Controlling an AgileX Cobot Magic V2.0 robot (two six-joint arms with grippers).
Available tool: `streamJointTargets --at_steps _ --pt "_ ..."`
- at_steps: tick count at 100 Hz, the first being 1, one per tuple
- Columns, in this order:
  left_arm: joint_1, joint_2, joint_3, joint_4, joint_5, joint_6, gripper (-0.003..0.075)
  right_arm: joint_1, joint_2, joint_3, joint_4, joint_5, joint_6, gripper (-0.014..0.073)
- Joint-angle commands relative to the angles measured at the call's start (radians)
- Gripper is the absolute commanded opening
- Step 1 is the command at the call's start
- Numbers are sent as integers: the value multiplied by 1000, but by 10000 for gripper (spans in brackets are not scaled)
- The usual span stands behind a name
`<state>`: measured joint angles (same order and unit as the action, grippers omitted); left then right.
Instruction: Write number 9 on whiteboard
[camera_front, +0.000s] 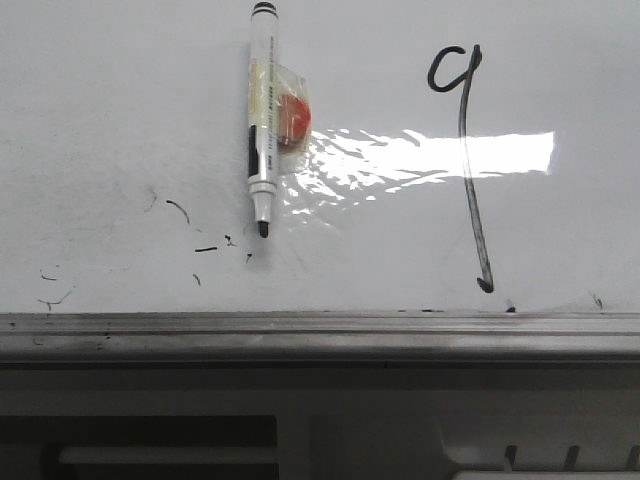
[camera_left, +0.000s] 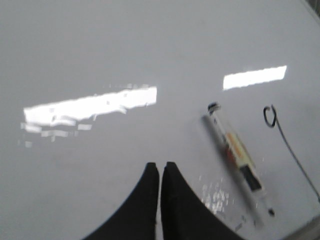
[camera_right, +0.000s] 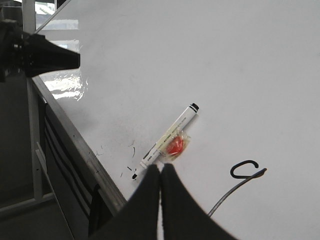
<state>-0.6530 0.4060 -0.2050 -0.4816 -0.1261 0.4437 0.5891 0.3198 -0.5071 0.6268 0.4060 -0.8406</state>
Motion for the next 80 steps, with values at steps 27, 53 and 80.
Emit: streamJointTargets --at_steps 27,53,80 --pt "378 -249 129 342 201 -362 -18 -7 9 -24 7 -58 -4 -74" --pt "525 -383 186 354 228 -366 -18 -7 9 -24 7 -58 -4 -74" --pt "553 -439 222 354 283 -385 -18 -7 9 -24 7 -56 -4 -74"
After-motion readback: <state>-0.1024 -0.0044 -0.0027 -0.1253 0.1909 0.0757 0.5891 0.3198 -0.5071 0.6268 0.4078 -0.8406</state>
